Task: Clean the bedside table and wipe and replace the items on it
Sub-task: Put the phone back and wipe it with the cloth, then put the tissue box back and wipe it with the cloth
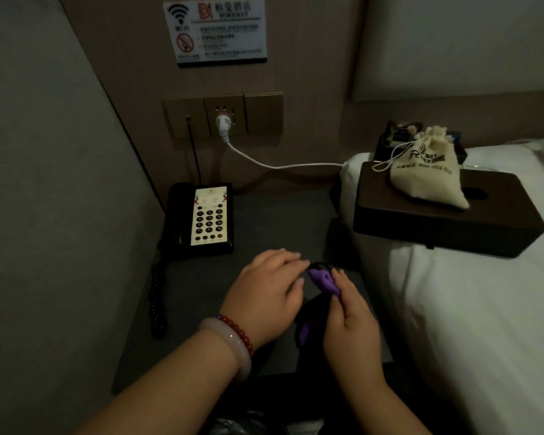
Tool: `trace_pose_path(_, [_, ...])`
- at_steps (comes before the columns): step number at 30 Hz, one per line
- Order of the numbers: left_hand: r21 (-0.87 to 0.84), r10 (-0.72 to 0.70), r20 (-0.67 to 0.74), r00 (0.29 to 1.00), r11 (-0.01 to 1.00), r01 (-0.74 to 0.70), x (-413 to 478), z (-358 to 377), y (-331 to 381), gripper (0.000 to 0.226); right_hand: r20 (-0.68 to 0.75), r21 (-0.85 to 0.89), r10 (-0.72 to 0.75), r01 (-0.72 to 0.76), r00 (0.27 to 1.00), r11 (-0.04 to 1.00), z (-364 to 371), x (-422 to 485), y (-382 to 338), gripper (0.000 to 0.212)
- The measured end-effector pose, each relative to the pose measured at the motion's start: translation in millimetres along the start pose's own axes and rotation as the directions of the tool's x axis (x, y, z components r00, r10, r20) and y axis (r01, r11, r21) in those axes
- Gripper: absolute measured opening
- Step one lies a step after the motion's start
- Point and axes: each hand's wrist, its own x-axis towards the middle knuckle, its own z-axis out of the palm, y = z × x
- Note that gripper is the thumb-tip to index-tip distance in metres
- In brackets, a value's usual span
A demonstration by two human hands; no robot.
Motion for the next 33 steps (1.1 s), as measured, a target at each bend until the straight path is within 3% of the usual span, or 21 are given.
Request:
trace_pose_path(2, [-0.042, 0.048, -0.088, 0.995, 0.998, -0.052, 17, -8, 17, 0.041, -0.028, 0.015, 0.0, 0.001, 1.0, 1.0, -5, 4, 0, 0.043])
trace_pose_path(5, [-0.047, 0.11, -0.091, 0.99, 0.992, -0.115, 54, -19, 51, 0.048, -0.047, 0.058, 0.021, -0.019, 0.999, 0.998, -10, 8, -1, 0.046])
trace_pose_path(9, [0.107, 0.185, 0.037, 0.982, 0.976, -0.188, 109, -25, 89, 0.057, -0.07, 0.086, 0.061, -0.055, 0.996, 0.995, -17, 11, -3, 0.048])
trace_pose_path(13, [0.204, 0.121, 0.199, 0.972, 0.965, -0.162, 147, -18, 97, 0.069, -0.1, 0.1, 0.136, -0.126, 0.986, 0.987, -27, 13, -6, 0.045])
trace_pose_path(17, [0.211, 0.077, 0.365, 0.928, 0.964, -0.163, 169, -6, 96, 0.09, -0.094, 0.145, 0.194, -0.18, 0.976, 0.973, -31, 16, -7, 0.046])
trace_pose_path(21, [0.171, 0.045, 0.428, 0.903, 0.977, -0.129, 179, 11, 92, 0.106, -0.075, 0.162, 0.234, -0.22, 0.969, 0.962, -33, 19, -8, 0.047])
trace_pose_path(27, [0.164, 0.095, 0.338, 0.936, 0.974, -0.158, 180, 20, 89, 0.095, -0.069, 0.189, 0.239, -0.223, 0.968, 0.956, -33, 21, -7, 0.046])
trace_pose_path(33, [0.012, 0.092, 0.193, 0.977, 0.995, -0.096, 193, 22, 108, 0.071, -0.065, 0.184, 0.212, -0.198, 0.975, 0.963, -31, 21, -4, 0.045])
